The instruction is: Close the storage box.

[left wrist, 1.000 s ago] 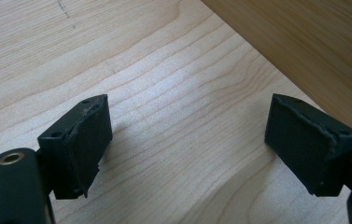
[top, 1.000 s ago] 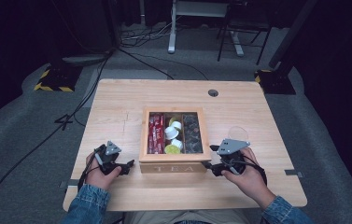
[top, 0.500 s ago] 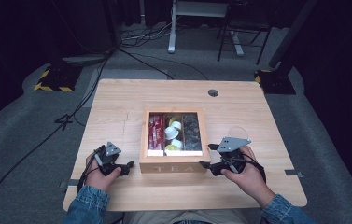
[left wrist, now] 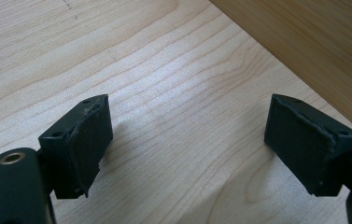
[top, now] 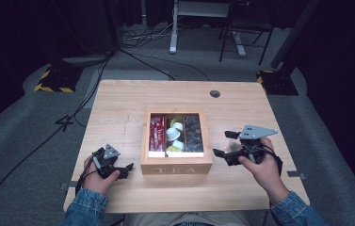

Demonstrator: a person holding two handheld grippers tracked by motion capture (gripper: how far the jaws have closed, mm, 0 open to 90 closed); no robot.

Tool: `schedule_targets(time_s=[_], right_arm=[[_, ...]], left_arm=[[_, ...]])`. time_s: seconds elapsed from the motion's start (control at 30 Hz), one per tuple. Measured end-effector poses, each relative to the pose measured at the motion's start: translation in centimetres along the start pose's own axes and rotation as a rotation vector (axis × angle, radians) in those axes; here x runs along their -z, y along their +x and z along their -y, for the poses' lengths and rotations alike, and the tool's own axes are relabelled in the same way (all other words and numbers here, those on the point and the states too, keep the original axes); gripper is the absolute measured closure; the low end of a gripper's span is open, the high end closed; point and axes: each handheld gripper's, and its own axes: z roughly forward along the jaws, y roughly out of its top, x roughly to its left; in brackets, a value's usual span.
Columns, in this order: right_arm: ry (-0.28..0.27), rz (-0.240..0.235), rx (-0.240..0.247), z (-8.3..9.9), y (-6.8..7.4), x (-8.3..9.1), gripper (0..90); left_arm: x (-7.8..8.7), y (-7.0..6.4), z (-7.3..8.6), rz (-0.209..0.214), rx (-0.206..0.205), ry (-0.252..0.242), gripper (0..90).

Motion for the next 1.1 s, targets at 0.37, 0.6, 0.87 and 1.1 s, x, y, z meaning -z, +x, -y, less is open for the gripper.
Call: schedule_targets(time_s=[0.37,0.6,0.87,1.1], right_arm=[[0.040,0.098,-0.048,1.2,-4.1,4.8,16.0],[0.067,0.147,-0.093,3.3,-6.6,7.2,19.4],[0.112,0.196,-0.158,5.8,-9.0,8.6,18.6],[0.177,0.190,-0.217,8.3,-10.4,8.2,17.5]], left_arm=[[-0.2,0.5,-0.2,0.007,-0.006,0.000,14.9],[-0.2,0.7,-0.3,0.011,-0.015,0.002,15.0],[-0.2,0.7,-0.2,0.009,-0.015,-0.002,15.1],[-0.2,0.8,-0.2,0.015,-0.018,0.001,15.1]])
